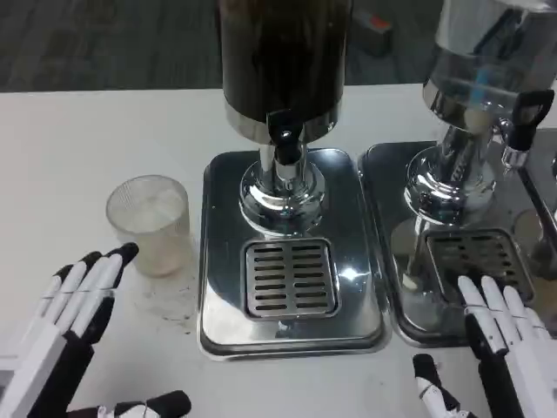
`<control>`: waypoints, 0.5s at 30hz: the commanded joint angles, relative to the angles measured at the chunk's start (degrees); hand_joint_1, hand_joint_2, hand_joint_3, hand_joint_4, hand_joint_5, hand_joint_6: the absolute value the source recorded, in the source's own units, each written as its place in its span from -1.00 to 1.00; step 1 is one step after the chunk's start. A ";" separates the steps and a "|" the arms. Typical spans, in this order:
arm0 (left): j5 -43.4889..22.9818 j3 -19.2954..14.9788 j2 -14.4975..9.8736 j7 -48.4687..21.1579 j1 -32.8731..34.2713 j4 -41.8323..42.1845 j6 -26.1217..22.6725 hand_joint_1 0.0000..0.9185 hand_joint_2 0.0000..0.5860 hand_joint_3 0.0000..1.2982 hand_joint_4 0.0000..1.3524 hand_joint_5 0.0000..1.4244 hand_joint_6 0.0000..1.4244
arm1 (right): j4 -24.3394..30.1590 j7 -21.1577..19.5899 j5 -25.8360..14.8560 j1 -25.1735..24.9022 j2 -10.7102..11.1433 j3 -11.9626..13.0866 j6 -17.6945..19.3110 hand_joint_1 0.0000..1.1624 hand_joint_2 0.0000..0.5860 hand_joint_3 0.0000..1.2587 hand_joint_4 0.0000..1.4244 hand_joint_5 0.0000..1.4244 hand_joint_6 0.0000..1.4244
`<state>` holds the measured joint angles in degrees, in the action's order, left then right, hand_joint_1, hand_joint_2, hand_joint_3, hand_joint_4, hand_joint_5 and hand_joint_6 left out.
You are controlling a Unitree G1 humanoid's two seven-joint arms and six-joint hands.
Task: Grasp the cup under the faucet to collect the drink, then remove the cup.
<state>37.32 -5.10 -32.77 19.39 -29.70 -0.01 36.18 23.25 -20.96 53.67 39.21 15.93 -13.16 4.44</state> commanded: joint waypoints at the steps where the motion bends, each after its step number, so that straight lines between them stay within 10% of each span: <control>1: -1.67 -1.16 -0.76 0.04 1.73 -2.17 2.14 -0.98 -0.93 -1.00 -1.00 -1.00 -0.98 | -0.09 0.30 0.74 -0.84 -1.20 -0.95 -0.66 -0.42 0.52 -0.89 -1.00 -1.00 -0.91; 15: -5.99 -2.54 -1.02 -3.00 10.37 -7.10 1.03 -0.92 -0.97 -1.00 -1.00 -1.00 -0.86 | -1.93 0.50 -0.13 -2.74 -2.11 -1.48 -0.48 -0.45 0.53 -0.86 -1.00 -1.00 -0.87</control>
<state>32.88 -7.26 -32.95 17.89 -21.41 -5.55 37.55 22.16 -20.76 54.09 36.78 13.84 -14.68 4.06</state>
